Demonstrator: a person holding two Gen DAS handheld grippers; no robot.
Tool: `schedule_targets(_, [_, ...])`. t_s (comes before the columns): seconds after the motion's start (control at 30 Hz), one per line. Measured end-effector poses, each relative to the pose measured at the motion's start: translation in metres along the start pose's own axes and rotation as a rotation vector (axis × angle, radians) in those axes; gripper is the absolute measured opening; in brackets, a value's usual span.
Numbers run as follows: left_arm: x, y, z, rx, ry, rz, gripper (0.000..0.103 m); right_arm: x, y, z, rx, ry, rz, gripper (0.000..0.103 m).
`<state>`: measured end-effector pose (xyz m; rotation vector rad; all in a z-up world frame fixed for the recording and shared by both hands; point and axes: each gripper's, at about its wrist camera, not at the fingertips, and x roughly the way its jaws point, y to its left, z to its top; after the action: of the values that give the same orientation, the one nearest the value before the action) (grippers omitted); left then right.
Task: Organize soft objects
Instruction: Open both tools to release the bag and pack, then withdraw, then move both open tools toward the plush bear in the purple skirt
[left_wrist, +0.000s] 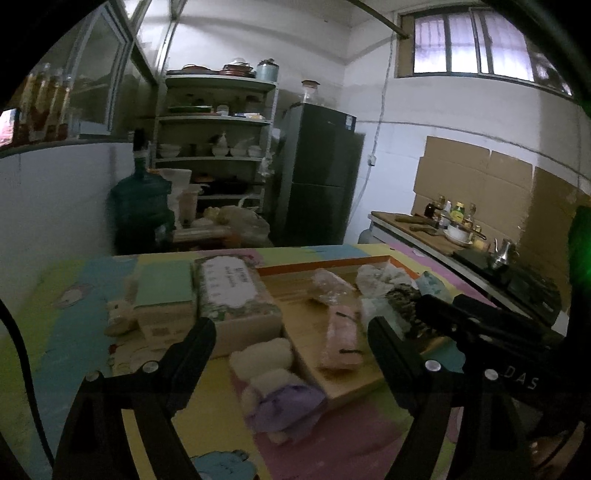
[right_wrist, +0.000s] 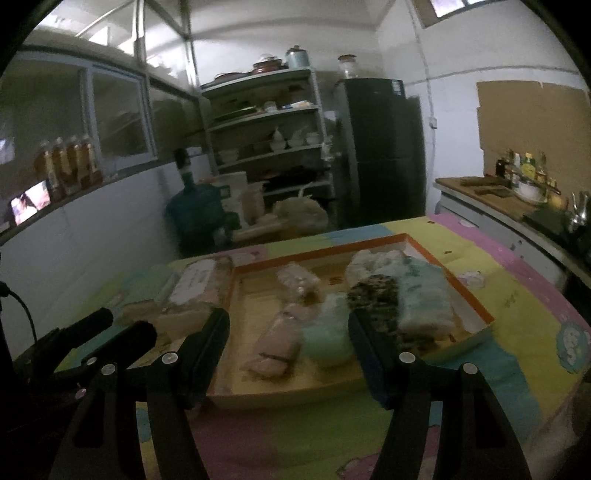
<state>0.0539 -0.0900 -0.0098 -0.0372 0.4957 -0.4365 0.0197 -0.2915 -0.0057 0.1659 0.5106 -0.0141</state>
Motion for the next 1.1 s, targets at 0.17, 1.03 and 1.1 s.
schedule_targets(0.17, [-0.012, 0.015, -0.003, -0.012, -0.013, 0.023, 0.084, 0.001, 0.015, 0.000, -0.026, 0.007, 0.014, 0.069])
schedule_targets(1.03, [-0.042, 0.102, -0.024, -0.149, -0.037, 0.144, 0.084, 0.037, 0.087, -0.026, -0.145, 0.133, 0.125, 0.069])
schedule_targets(1.1, [-0.040, 0.107, -0.027, -0.157, -0.030, 0.146, 0.084, 0.046, 0.094, -0.031, -0.162, 0.171, 0.148, 0.069])
